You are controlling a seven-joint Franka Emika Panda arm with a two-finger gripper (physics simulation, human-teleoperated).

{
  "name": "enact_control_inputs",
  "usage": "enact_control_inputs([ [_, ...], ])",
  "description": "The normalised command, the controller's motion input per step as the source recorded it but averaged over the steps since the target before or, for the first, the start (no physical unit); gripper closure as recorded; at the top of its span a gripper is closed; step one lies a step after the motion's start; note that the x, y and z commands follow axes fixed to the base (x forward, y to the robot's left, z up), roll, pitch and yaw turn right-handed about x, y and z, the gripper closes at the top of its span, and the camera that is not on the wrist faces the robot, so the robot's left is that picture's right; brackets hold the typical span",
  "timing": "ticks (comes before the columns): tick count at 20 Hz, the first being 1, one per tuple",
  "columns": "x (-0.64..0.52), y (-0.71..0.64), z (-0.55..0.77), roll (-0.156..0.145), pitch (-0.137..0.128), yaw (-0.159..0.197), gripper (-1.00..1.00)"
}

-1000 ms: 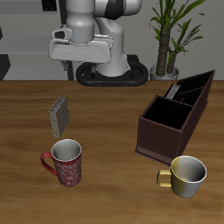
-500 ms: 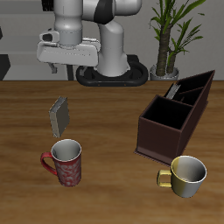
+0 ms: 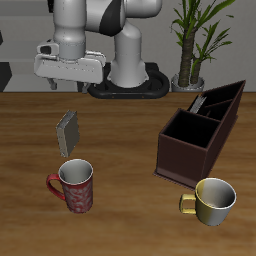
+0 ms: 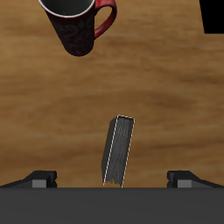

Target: Place the black book into the left desk caddy's front compartment and place the yellow book into the left desk caddy's right compartment and place the red mug into the left desk caddy's left compartment

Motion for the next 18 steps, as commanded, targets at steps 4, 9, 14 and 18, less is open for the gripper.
enact_control_inputs([
  [4, 0.03, -0.31, -0.26, -0.071, -0.021, -0.04, -1.0],
  [9, -0.03, -0.2, -0.3, -0.012, -0.007, -0.076, -1.0],
  [14, 0.03, -0.13, -0.43, -0.023, 0.034, -0.052, -1.0],
  [18, 0.08, 0.01, -0.4, 0.006, 0.045, -0.042, -1.0],
])
